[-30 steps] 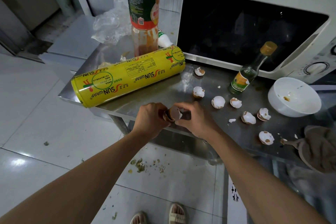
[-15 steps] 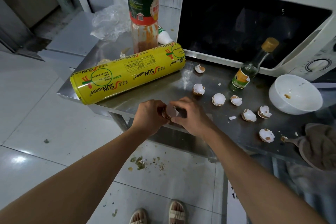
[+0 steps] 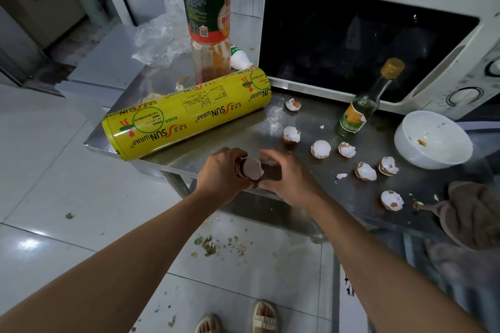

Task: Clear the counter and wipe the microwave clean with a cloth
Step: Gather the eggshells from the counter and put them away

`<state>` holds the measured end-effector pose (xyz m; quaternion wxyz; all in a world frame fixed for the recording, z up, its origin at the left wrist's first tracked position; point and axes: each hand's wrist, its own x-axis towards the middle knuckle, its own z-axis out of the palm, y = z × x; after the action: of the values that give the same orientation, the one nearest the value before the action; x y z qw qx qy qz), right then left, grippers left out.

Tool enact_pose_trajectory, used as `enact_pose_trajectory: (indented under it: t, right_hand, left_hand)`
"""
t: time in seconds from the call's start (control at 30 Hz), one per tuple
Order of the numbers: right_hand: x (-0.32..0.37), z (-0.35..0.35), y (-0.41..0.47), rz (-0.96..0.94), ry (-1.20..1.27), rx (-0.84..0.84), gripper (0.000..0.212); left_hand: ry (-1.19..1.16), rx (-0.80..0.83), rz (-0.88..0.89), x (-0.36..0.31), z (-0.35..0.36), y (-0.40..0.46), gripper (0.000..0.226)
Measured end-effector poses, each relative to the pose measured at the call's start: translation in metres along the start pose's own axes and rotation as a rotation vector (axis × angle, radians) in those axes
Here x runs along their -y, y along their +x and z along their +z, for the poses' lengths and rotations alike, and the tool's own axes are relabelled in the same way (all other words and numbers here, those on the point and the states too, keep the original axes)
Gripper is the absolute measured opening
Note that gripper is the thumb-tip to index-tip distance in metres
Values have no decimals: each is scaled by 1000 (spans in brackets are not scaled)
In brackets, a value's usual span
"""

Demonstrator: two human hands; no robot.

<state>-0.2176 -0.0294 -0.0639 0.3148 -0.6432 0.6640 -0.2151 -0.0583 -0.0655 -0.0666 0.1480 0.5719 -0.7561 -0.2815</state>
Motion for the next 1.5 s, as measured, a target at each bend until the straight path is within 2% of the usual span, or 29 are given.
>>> enact_pose_trajectory:
  t: [0.3, 0.47, 0.63, 0.77, 1.0, 1.17, 1.5]
  right_hand:
    - [3, 7, 5, -42, -47, -13, 47]
    - [1, 2, 0, -56, -34, -75, 46]
    - [-13, -9, -5, -21, -122, -186, 45]
    - [-19, -5, -6, 9, -247, -173, 45]
    - [-15, -11, -13, 58, -157, -190, 70]
    - [-17, -24, -24, 76, -88, -209, 67]
    - [-38, -32, -38, 128, -15, -274, 54]
  left_hand:
    - [14, -14, 23, 2, 4, 2, 41]
    - [12, 12, 4, 6, 5, 3, 43]
    - [-11, 9, -14, 5, 6, 2, 60]
    - [-8, 12, -11, 5, 6, 2, 48]
    - [-173, -63, 11, -6, -4, -1, 40]
    - [-210, -80, 107, -30, -6, 0, 42]
    - [-149, -3, 40, -31, 24, 6, 48]
